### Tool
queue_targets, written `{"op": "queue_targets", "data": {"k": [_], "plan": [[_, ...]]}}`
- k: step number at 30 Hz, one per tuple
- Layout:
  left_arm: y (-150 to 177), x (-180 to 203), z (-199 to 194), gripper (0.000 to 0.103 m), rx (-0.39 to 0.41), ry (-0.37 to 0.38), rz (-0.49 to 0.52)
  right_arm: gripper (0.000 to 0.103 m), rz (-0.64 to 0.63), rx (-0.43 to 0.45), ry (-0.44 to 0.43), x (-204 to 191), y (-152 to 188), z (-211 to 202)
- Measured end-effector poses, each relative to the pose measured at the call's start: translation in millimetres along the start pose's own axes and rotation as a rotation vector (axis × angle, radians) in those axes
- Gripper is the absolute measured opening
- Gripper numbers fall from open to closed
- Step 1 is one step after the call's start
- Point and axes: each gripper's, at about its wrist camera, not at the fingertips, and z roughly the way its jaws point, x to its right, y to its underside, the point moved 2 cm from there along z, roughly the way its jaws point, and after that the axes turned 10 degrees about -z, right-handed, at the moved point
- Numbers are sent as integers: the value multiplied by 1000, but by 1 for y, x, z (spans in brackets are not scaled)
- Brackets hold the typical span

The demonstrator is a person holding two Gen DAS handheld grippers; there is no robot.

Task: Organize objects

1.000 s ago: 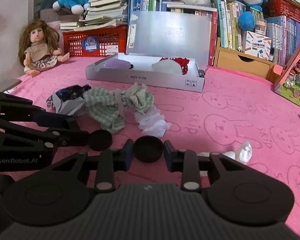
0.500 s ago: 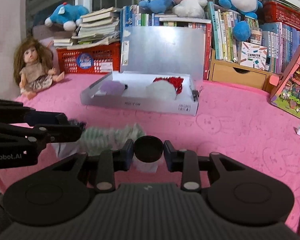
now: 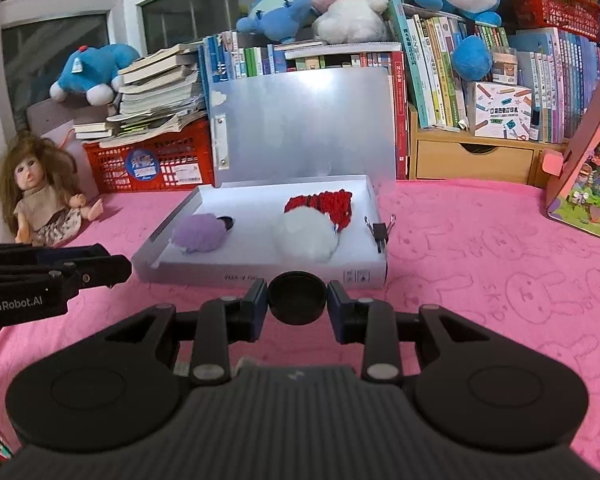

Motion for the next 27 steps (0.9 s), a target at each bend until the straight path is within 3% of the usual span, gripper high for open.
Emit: {"op": "queue_targets", "data": {"k": [14,27], "plan": [[-42,-25,85,38,-69,-64,-90,37,93,-92,-79,3,-44,88],[-42,-49,143,38,-149,-146,-120,37,169,-194,-132,0,-39,151]]}}
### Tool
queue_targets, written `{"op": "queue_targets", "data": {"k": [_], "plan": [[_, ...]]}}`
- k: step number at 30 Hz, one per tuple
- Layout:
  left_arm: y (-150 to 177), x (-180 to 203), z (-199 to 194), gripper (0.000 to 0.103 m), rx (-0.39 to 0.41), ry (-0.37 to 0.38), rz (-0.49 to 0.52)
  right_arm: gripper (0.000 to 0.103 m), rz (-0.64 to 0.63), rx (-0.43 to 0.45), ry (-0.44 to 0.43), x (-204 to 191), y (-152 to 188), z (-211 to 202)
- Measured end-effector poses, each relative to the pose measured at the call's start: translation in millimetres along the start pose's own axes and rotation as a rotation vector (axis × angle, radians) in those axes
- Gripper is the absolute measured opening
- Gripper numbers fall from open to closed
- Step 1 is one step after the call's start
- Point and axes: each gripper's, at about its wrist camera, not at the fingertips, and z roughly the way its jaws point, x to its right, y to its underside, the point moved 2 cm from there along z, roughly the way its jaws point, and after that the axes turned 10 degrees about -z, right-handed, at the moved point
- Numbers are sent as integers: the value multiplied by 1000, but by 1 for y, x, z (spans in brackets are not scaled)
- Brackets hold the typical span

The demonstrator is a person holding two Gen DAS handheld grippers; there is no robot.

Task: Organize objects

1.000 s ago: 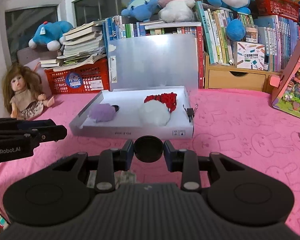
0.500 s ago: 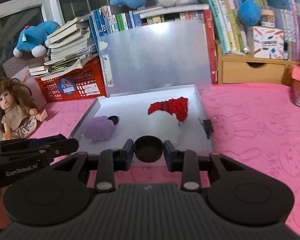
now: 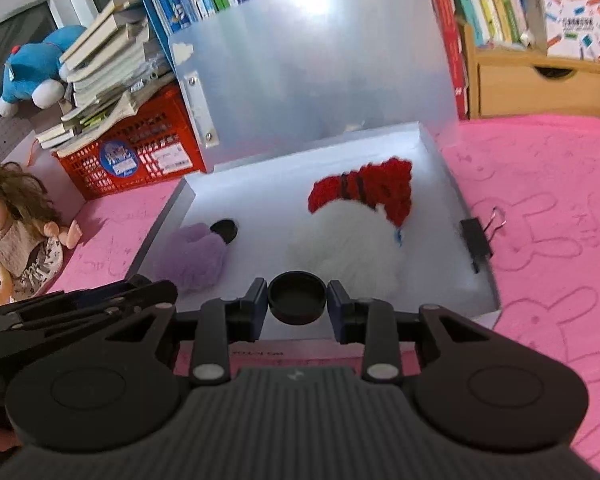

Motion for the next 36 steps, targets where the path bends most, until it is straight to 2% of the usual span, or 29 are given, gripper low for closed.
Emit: {"op": "queue_targets", "data": {"k": [7,17,36], "plan": [[4,-6,18,38,-38,-20,-8,37,-2,-40,22,4,3,17],[-5,-19,48,38,-84,-76,-57,37,-9,-46,82,11,-3,32],[-28,-25,78,38,-55,-130,-42,37,-33,-53,201,23,-23,50]]}}
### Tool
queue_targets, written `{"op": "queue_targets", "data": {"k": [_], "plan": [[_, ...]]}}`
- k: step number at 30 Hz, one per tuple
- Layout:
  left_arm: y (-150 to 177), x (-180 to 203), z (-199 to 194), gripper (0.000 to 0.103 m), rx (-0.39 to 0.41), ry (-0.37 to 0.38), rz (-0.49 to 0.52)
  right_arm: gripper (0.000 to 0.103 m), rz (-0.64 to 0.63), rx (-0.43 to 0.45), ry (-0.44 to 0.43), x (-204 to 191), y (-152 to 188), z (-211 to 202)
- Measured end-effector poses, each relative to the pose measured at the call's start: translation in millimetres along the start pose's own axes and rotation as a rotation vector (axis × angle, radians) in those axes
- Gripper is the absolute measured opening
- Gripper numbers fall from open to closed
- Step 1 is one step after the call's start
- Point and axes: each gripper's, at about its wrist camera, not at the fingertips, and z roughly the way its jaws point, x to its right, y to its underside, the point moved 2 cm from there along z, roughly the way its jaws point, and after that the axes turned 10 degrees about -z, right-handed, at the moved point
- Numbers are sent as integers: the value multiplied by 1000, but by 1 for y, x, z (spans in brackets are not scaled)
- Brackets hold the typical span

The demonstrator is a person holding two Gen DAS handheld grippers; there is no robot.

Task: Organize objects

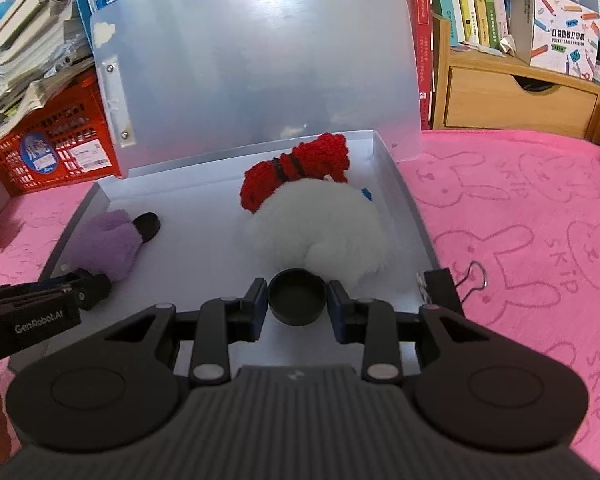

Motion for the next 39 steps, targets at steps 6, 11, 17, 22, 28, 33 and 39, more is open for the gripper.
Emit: {"op": "queue_targets", "data": {"k": [6,11,17,22,28,33,39], "plan": [[-3,-2,5,38,9,-3,7,37,0,2,9,1,-2,4],[-1,-3,8,38,14,-18,18,37,-2,-5,12,3,-1,7],[0,-1,8,38,20,-23,31,37,-3,-8,14,5,1,9],[1,-1,8,38,31,-30,28,41,-11,-12,15,4,0,9],[-1,-2,6,41,20,-23,15,60,16,-4,-8,8,1,5],[-1,-2,-3,66,21,10,13,63,15,-2,-13,10,1,-1],[2,6,-20,74,44,21,59,66,9,30,-29,12,1,-19]]}}
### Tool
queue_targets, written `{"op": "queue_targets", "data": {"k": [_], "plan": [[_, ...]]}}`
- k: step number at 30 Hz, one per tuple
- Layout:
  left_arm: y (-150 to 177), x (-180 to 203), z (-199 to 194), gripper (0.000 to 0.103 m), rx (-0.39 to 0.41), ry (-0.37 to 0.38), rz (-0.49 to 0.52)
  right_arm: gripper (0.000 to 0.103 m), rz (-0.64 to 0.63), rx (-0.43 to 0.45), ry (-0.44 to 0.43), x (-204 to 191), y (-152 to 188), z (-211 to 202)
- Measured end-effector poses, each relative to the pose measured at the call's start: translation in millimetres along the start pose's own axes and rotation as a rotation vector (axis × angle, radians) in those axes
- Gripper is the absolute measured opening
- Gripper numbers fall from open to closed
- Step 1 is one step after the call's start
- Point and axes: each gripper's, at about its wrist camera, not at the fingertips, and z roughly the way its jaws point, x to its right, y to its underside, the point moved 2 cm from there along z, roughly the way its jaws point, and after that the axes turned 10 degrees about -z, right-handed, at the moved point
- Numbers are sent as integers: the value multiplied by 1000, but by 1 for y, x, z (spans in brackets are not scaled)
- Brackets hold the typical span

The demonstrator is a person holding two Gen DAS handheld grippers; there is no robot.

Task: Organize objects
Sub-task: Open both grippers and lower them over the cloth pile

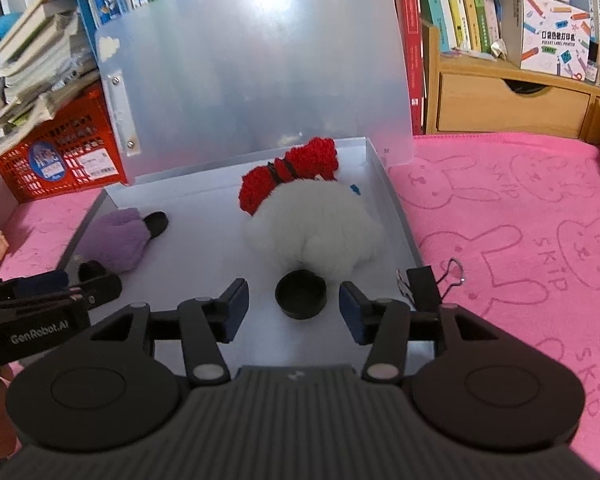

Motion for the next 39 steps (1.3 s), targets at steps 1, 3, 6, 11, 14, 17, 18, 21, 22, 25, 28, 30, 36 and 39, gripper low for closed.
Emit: {"op": "queue_targets", "data": {"k": [1,3,6,11,14,17,18,21,22,25,28,30,36,39], "plan": [[1,1,-3,74,2,3,4,68,-1,8,-3,0,0,-4],[1,2,-9,74,9,2,12,69,-6,27,-8,0,0,-13],[2,3,-20,75,21,6,25,71,-22,55,-20,-2,1,-27],[4,3,-47,78,50,41,31,76,-51,109,-54,-8,4,-56],[8,5,-64,79,64,66,44,81,-63,140,-82,-13,9,-74],[16,6,-82,81,80,87,65,87,-88,169,-102,-19,18,-91],[19,7,-88,82,86,95,72,88,-98,179,-107,-21,21,-97],[31,8,-106,83,101,118,87,88,-126,199,-116,-27,33,-112],[35,8,-111,83,105,127,92,89,-135,205,-121,-28,37,-117],[49,7,-129,83,122,145,100,93,-156,224,-130,-31,50,-130],[62,4,-143,84,131,157,100,96,-176,241,-139,-35,64,-139],[72,3,-151,85,140,156,103,98,-192,246,-137,-38,75,-143],[99,-6,-165,88,149,139,112,100,-245,227,-154,-48,108,-145],[113,-12,-167,89,128,153,107,103,-257,227,-180,-51,123,-148]]}}
